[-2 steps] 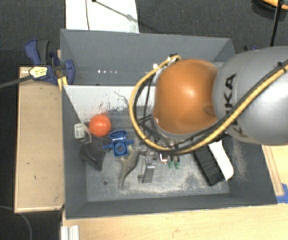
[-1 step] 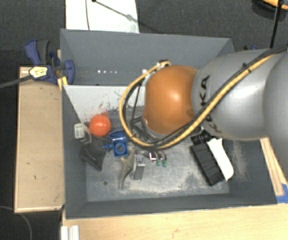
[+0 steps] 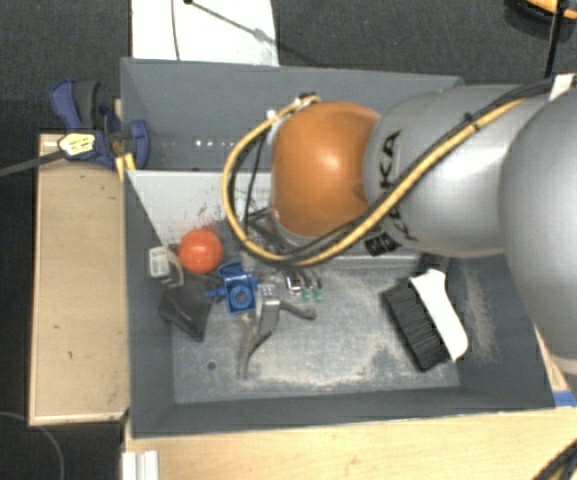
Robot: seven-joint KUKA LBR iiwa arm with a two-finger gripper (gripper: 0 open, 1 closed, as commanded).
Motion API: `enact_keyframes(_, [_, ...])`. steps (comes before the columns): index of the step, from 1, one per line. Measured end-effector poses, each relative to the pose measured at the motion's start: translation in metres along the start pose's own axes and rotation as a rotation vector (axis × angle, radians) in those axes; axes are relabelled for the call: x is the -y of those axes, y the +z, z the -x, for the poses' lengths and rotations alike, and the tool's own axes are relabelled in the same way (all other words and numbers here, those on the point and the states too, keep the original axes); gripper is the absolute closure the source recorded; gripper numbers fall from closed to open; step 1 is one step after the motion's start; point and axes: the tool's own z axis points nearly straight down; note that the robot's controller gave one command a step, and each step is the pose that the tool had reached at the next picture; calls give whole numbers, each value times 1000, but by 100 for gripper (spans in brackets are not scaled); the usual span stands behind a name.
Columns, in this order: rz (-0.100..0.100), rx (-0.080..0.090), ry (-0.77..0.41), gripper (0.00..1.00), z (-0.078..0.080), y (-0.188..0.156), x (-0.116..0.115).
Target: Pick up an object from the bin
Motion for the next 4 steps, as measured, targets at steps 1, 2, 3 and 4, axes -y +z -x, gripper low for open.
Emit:
enact_keyframes(1, [3, 7, 142, 0, 21, 21, -17])
enact_keyframes(2, [12, 37, 81, 0, 19, 70, -3])
enact_keyframes(3, [11, 24, 82, 100, 17, 68, -4])
enact_keyframes(4, [11, 24, 83, 100, 17, 68, -4])
